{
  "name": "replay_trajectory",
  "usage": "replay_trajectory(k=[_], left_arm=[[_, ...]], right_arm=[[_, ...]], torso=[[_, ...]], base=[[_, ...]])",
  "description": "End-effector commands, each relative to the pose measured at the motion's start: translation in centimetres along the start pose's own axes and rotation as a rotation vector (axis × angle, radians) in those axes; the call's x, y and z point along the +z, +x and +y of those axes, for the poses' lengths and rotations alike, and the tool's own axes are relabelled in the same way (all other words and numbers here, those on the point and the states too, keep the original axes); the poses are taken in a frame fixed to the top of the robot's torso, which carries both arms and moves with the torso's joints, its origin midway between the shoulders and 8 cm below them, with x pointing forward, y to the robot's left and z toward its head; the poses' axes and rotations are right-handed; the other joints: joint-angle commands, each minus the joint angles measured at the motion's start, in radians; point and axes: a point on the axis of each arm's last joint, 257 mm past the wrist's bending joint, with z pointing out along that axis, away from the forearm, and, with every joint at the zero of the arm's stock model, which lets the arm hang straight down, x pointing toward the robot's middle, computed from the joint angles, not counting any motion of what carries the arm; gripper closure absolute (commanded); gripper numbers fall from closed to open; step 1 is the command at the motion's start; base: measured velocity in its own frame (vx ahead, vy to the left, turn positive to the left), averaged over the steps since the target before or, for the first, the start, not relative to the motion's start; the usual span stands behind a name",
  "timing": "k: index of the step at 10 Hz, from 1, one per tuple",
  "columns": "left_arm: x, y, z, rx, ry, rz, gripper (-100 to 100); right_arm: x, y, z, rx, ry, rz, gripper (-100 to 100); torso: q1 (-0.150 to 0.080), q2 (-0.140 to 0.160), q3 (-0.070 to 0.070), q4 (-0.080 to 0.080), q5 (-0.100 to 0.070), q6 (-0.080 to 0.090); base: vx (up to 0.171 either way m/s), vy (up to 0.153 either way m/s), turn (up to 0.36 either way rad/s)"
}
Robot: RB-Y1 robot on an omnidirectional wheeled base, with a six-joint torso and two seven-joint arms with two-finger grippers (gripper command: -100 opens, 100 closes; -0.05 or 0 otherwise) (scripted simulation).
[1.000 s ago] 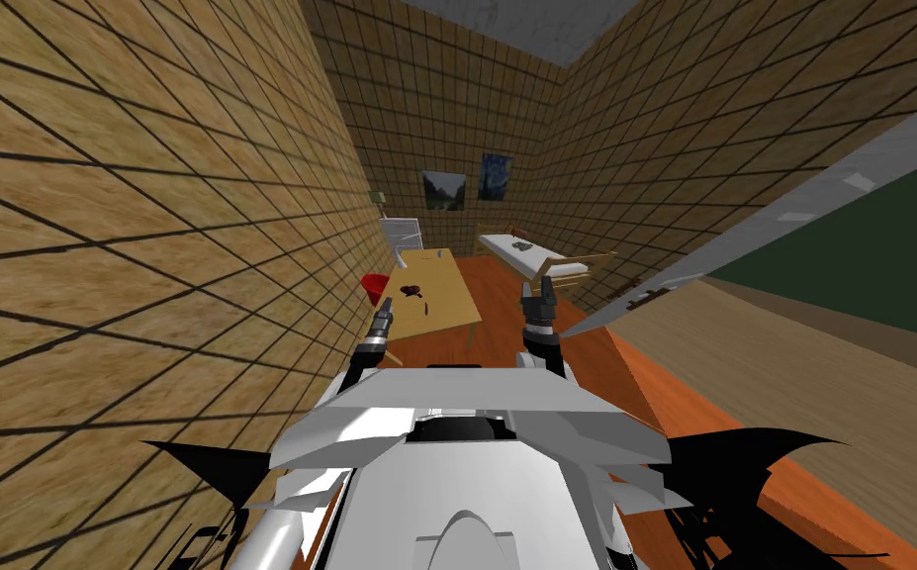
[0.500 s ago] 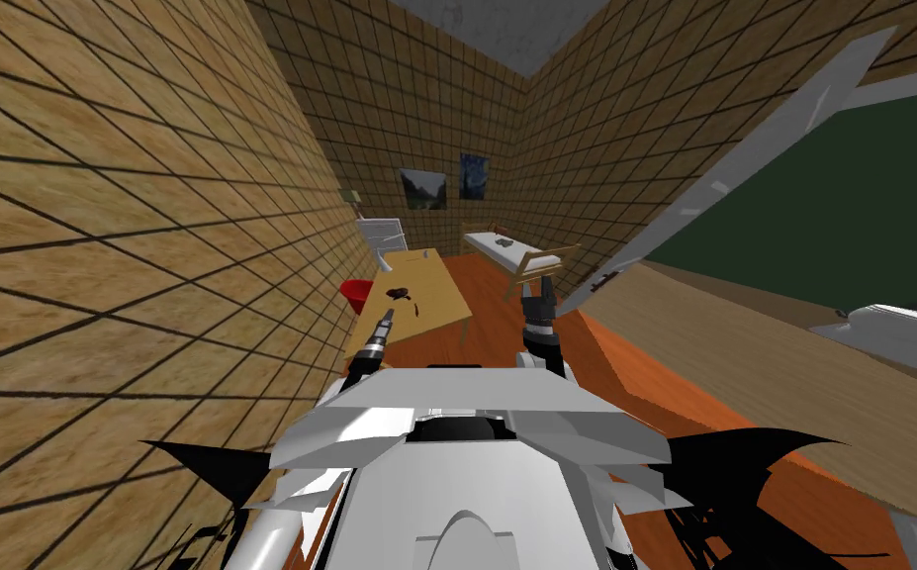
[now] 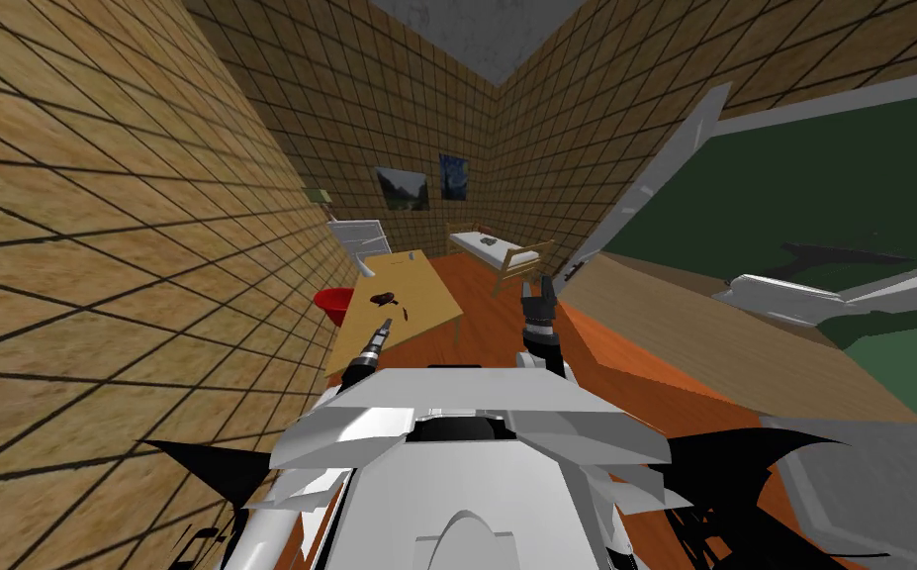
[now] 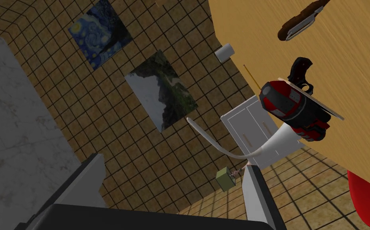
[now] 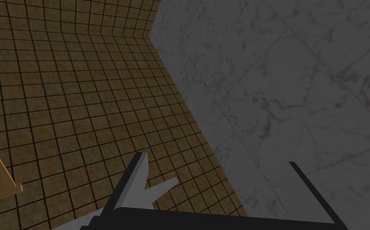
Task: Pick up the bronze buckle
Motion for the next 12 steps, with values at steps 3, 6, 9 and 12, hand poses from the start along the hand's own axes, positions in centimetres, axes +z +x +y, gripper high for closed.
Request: replay_trajectory(k=[3,6,9,12], left_arm=[[-0.9,0.4,5.1,0.08,-0.117,0.032,-100],[-2.4,0.1,9.6,0.15,-0.222,0.058,-100],[-5.1,-1.0,15.7,0.246,-0.376,0.091,-100],[-7.1,-2.1,19.3,0.301,-0.473,0.107,-100]], right_arm=[[0.0,0.0,0.0,0.0,0.0,0.0,0],[0.0,0.0,0.0,0.0,0.0,0.0,0],[0.0,0.0,0.0,0.0,0.0,0.0,0],[0.0,0.0,0.0,0.0,0.0,0.0,0]], torso=[[-0.001,-0.001,0.0,0.0,0.0,0.001],[-0.001,-0.002,-0.001,0.0,0.0,0.001],[-0.001,-0.003,-0.002,-0.001,0.0,0.001],[-0.001,-0.005,-0.003,-0.001,0.0,0.0]], base=[[0.007,-0.017,-0.235],[0.023,-0.018,-0.248],[0.044,-0.022,-0.307],[0.067,-0.012,-0.215]])
